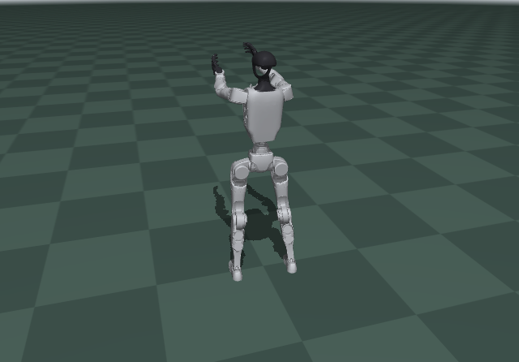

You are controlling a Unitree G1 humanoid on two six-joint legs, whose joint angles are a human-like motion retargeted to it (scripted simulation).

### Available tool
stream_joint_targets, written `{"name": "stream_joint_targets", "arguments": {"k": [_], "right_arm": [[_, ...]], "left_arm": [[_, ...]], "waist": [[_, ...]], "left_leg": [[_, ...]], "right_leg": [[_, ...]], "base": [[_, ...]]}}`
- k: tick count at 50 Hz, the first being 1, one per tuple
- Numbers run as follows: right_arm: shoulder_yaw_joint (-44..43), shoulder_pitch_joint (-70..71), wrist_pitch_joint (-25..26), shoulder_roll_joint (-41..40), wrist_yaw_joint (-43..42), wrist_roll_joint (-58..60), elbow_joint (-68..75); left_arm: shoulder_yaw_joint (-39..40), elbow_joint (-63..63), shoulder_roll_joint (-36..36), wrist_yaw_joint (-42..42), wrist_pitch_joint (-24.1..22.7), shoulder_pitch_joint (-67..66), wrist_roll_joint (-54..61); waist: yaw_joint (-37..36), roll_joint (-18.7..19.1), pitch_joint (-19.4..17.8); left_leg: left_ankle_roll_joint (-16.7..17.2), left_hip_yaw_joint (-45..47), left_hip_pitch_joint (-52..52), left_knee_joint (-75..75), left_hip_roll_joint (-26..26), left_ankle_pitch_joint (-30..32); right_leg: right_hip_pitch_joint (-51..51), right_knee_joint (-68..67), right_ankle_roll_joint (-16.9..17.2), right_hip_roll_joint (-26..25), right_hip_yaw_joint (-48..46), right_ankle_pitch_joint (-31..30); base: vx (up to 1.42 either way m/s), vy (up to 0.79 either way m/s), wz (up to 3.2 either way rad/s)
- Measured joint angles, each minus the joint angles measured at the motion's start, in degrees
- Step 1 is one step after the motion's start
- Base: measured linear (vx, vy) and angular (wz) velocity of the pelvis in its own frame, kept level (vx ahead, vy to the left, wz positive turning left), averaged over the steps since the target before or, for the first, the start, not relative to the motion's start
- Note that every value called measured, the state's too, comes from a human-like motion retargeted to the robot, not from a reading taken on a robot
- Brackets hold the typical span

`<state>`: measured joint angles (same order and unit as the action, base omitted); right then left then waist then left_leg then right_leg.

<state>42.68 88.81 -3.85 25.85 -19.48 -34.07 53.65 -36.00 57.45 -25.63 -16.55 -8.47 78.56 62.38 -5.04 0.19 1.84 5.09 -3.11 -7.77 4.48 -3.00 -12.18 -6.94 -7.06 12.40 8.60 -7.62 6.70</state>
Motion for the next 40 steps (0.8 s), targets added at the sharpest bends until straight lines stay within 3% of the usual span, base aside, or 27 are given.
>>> {"name": "stream_joint_targets", "arguments": {"k": [6, 10, 17, 22, 25, 27, 31, 36, 40], "right_arm": [[-0.24, -5.79, -1.08, 6.53, -3.48, 9.02, -22.01], [0.05, -8.97, -0.62, 13.16, -5.64, 20.97, -38.11], [0.74, -16.98, 1.15, 28.06, -6.87, 53.99, -65.85], [1.31, -28.43, -0.97, 35.03, -7.86, 72.10, -79.62], [2.71, -33.59, -3.04, 35.99, -8.32, 77.83, -81.34], [3.36, -40.57, -8.06, 34.30, -8.68, 79.84, -79.88], [6.77, -48.21, -10.03, 28.64, -6.18, 83.32, -70.08], [9.04, -52.99, -9.96, 21.06, -0.34, 82.24, -56.73], [7.58, -54.80, -9.69, 18.46, 1.90, 77.21, -54.05]], "left_arm": [[-0.80, -24.20, -7.83, -1.23, -2.64, -7.31, 0.10], [-0.89, -41.60, -15.25, -2.75, -4.28, -11.68, -6.74], [0.97, -68.16, -29.02, -8.15, -5.14, -22.77, -35.98], [2.55, -78.69, -33.66, -12.80, -5.14, -36.01, -62.26], [1.85, -77.77, -33.36, -14.70, -4.92, -40.36, -75.35], [0.29, -75.40, -31.53, -16.44, -9.83, -45.28, -82.69], [-5.10, -64.29, -25.32, -15.67, -10.10, -49.46, -91.94], [-10.25, -49.94, -17.19, -7.91, -9.45, -50.84, -94.61], [-10.91, -46.92, -14.73, -3.02, -9.46, -51.09, -90.51]], "waist": [[-0.45, 0.30, -0.94], [-0.89, 0.55, -2.56], [-1.30, 0.72, -4.44], [-1.24, 0.61, -4.38], [-0.87, 0.47, -5.79], [-1.11, 0.81, -5.80], [-0.99, 0.69, -5.87], [0.14, 0.48, -6.93], [0.58, 0.62, -7.60]], "left_leg": [[0.00, 0.36, -0.51, -0.15, -0.05, -0.23], [0.01, 0.73, -1.15, -0.21, -0.15, -0.57], [-0.09, 1.21, -1.89, -0.11, -0.10, -0.95], [-0.04, 1.27, -2.42, -0.46, 0.04, -1.01], [-0.02, 1.13, -2.22, 0.05, 0.13, -1.31], [1.32, 1.36, -2.88, 0.29, -0.59, -3.06], [1.28, 1.56, -2.90, 0.43, -0.62, -3.25], [0.78, 1.00, -2.60, 0.39, 0.22, -2.96], [0.60, 1.06, -2.19, 0.50, 0.28, -2.92]], "right_leg": [[-0.29, 0.12, 0.34, -0.07, 0.37, 0.04], [-0.64, 0.17, 0.60, -0.22, 0.88, 0.10], [-0.90, -0.18, 1.19, -0.22, 1.62, 0.42], [-1.37, 0.20, 1.63, -0.14, 1.80, 0.37], [-1.09, -0.59, 1.77, -0.02, 1.84, 0.81], [-1.95, 0.36, 2.60, -1.00, 2.39, 0.16], [-1.65, -0.20, 2.60, -1.01, 2.56, 0.39], [-1.59, -0.41, 2.58, -0.10, 2.11, 0.73], [-1.09, -0.63, 2.40, -0.03, 2.22, 0.80]], "base": [[0.00, 0.00, 0.00], [0.00, 0.00, 0.00], [0.00, 0.00, -0.03], [0.00, 0.00, 0.00], [0.00, 0.00, 0.00], [0.00, 0.00, 0.00], [0.00, 0.00, 0.00], [0.00, 0.00, 0.00], [0.00, 0.00, 0.00]]}}
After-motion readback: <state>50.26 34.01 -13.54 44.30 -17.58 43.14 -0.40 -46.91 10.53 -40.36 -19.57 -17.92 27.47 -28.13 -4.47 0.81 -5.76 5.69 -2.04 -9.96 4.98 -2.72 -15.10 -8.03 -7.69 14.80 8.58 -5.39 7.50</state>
